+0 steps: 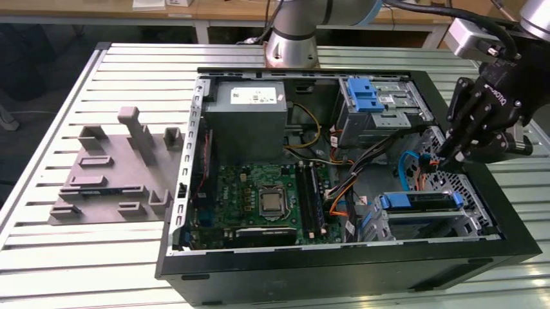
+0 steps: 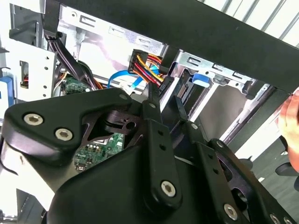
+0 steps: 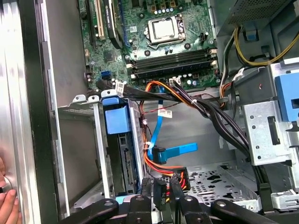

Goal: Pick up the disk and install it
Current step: 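Insert the first disk wire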

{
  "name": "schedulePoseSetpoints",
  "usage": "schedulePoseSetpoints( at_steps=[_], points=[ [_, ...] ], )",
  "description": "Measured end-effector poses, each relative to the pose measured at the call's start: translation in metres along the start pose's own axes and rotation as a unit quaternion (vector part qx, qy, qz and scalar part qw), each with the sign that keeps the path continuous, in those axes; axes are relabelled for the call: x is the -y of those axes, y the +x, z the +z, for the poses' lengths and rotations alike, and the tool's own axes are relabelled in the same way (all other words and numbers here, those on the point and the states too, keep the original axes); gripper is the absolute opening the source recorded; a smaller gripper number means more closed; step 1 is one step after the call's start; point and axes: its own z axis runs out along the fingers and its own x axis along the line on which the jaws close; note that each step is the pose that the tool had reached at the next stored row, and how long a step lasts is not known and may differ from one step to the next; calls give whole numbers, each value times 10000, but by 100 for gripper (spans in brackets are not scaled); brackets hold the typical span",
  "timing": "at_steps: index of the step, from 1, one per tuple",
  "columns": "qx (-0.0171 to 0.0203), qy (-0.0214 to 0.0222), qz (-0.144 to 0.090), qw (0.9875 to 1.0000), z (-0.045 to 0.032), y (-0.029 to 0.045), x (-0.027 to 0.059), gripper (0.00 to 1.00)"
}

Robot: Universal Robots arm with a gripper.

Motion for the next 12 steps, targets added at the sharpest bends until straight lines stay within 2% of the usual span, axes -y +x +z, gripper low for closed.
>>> schedulePoseSetpoints(
  at_steps=[4, 8, 10, 12],
  points=[
    [-36, 4, 3, 10000, 23, -18, 7, 30],
    [-88, 12, 8, 10000, 41, -31, 10, 30],
    [-94, 13, 8, 10000, 42, -33, 10, 28],
    [-95, 13, 8, 10000, 42, -34, 9, 16]
  ],
)
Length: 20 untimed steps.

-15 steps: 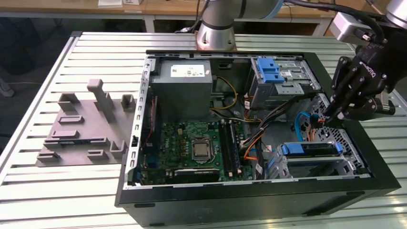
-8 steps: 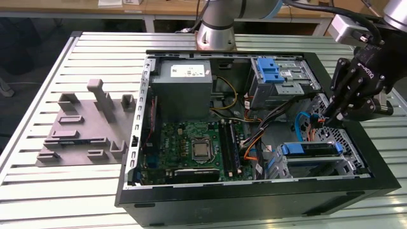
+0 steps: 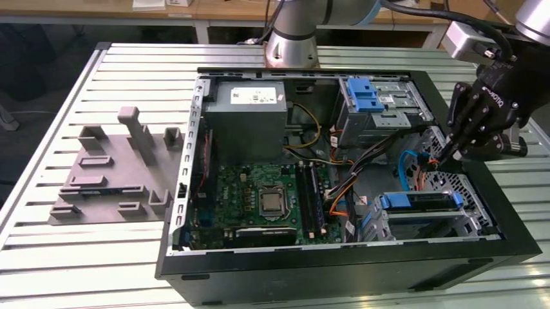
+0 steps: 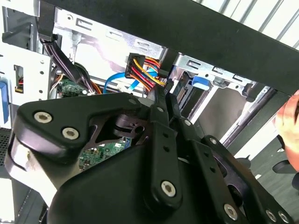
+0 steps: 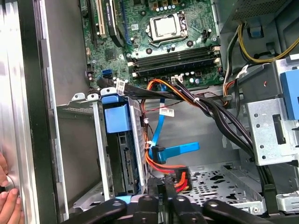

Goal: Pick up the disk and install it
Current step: 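Insert the first disk wire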

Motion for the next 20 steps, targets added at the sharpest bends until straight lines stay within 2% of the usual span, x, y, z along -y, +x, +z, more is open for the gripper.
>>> schedulePoseSetpoints(
  at_steps=[5, 9, 14, 20],
  points=[
    [0, 6, -6, 10000, 2, 5, -36, 16],
    [8, 57, -12, 10000, 8, 19, -109, 16],
    [9, 116, -166, 9998, 18, 22, -118, 16],
    [2, 153, -356, 9992, 42, 49, -136, 16]
  ],
)
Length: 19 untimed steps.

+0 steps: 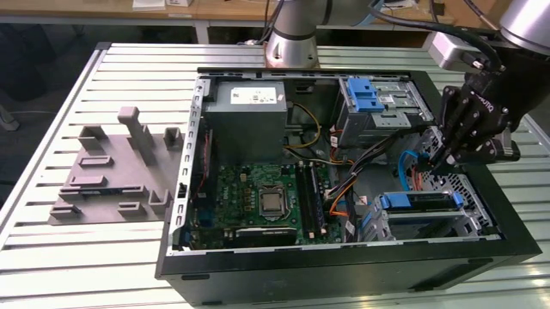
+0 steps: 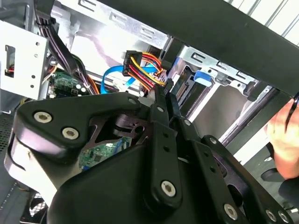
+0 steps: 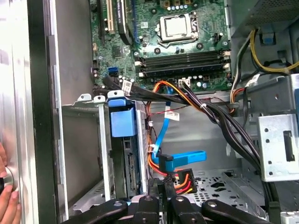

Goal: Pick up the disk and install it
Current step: 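Insert the first disk wire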

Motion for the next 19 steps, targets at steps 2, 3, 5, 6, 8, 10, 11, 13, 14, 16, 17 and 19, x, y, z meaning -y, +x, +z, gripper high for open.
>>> schedulePoseSetpoints(
  at_steps=[2, 3, 5, 6, 8, 10, 11, 13, 14, 16, 17, 19],
  points=[
    [-1, 9, -25, 10000, 9, 12, -22, 16],
    [-2, 12, -40, 10000, 14, 19, -30, 16],
    [-1, 19, -95, 10000, 25, 30, -37, 16],
    [0, 22, -129, 9999, 30, 35, -41, 16],
    [4, 28, -175, 9998, 35, 49, -46, 16],
    [9, 35, -203, 9998, 41, 73, -51, 16],
    [10, 40, -215, 9998, 44, 85, -50, 16],
    [11, 45, -228, 9997, 46, 104, -47, 16],
    [14, 45, -228, 9997, 47, 115, -47, 16],
    [18, 45, -229, 9997, 48, 134, -45, 16],
    [20, 44, -229, 9997, 49, 143, -44, 16],
    [22, 44, -229, 9997, 50, 158, -42, 16]
  ],
)
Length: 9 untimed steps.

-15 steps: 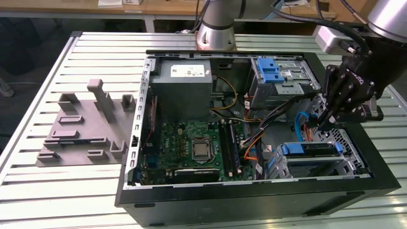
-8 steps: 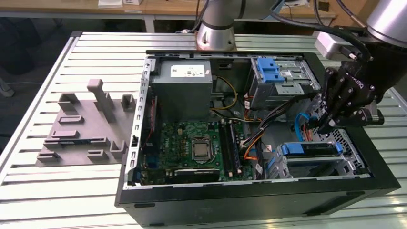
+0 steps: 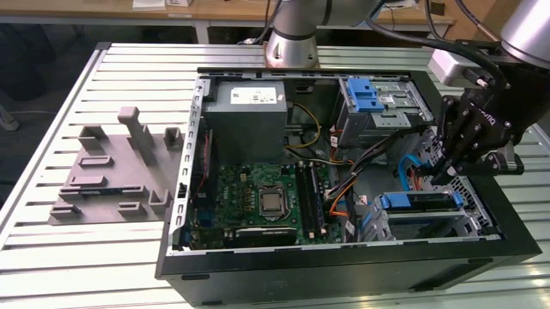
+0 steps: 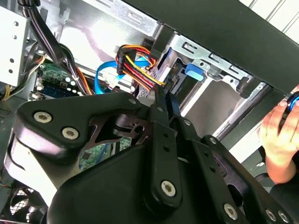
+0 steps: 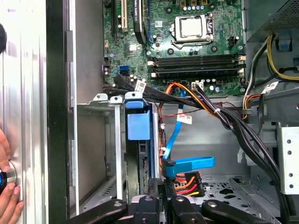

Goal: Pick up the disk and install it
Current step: 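Insert the first disk wire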

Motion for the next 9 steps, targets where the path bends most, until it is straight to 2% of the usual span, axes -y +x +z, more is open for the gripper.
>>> schedulePoseSetpoints(
  at_steps=[9],
  points=[
    [8, -5, 0, 10000, 2, 14, 13, 16]
  ],
)
